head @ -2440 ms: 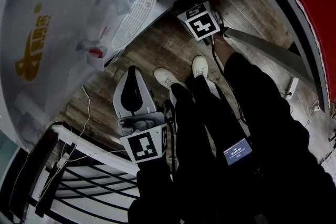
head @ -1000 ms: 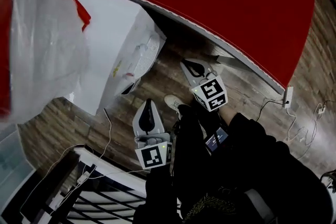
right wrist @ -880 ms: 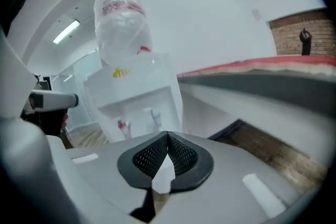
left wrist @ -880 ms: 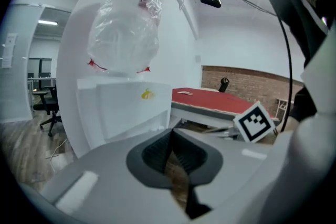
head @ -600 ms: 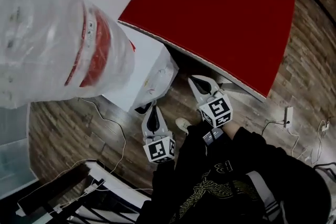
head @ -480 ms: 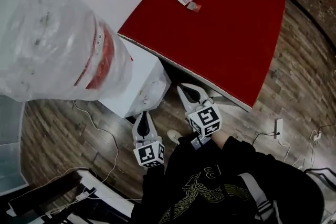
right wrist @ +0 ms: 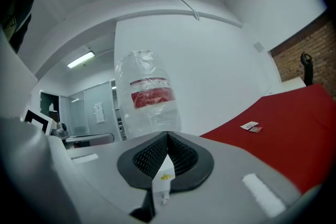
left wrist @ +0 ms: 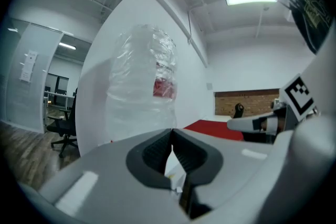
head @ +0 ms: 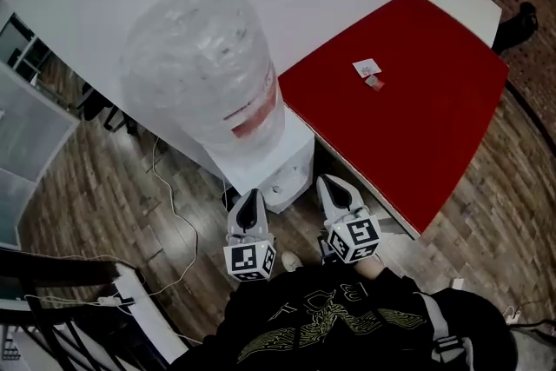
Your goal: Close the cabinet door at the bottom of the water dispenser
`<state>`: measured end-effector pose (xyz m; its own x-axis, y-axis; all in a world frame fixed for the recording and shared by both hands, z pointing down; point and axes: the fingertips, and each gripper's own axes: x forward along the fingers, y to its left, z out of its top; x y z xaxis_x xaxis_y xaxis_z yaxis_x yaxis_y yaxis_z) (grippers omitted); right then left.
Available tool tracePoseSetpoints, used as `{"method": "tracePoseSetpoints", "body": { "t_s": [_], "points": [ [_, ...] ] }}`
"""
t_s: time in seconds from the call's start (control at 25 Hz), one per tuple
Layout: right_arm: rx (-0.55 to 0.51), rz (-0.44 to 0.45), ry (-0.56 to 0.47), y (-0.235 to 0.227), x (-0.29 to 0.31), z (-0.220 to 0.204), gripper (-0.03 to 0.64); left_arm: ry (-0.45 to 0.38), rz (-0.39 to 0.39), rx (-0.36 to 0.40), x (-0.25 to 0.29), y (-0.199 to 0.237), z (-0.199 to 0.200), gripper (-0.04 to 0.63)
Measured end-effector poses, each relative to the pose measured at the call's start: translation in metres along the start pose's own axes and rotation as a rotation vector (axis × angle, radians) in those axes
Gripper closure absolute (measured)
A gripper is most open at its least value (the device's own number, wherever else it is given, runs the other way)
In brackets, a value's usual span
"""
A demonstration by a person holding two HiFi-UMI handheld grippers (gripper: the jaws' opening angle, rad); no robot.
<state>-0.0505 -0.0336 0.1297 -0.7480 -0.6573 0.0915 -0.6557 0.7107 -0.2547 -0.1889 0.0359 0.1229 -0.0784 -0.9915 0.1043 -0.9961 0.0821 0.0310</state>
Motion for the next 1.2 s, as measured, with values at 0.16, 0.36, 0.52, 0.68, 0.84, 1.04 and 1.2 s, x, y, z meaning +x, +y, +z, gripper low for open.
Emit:
{"method": "tracePoseSetpoints", "body": {
  "t_s": [0.16,0.36,0.52,0.68,0.84,1.04,1.2],
  "points": [
    [-0.047,0.030,-0.005,0.004,0.017,0.011,0.618,-0.026,0.003,0.006,0.010,0.009,0.007,0.589],
    [-0.114,0.031,0.030,0.007,0.017,0.009,0.618,-0.023,0.008,-0.003,0.015,0.010,0.007,0.589],
    [-0.106,0.022,0.045,0.002,0.015,0.004,0.618,-0.014,-0.001,-0.007,0.018,0.005,0.002,0.589],
    [-0.106,0.007,0.047,-0.006,0.013,0.003,0.618,-0.001,0.000,-0.010,0.017,0.003,-0.003,0.589],
    [-0.124,-0.013,0.043,-0.015,0.011,0.003,0.618,0.006,0.011,-0.015,0.015,0.004,-0.007,0.589],
    [-0.120,-0.020,0.034,-0.021,0.011,0.005,0.618,0.005,0.007,-0.015,0.017,0.000,-0.007,0.589],
    [-0.122,-0.018,0.022,-0.022,0.012,0.007,0.618,0.002,0.008,-0.007,0.017,-0.001,-0.004,0.589]
  ]
}}
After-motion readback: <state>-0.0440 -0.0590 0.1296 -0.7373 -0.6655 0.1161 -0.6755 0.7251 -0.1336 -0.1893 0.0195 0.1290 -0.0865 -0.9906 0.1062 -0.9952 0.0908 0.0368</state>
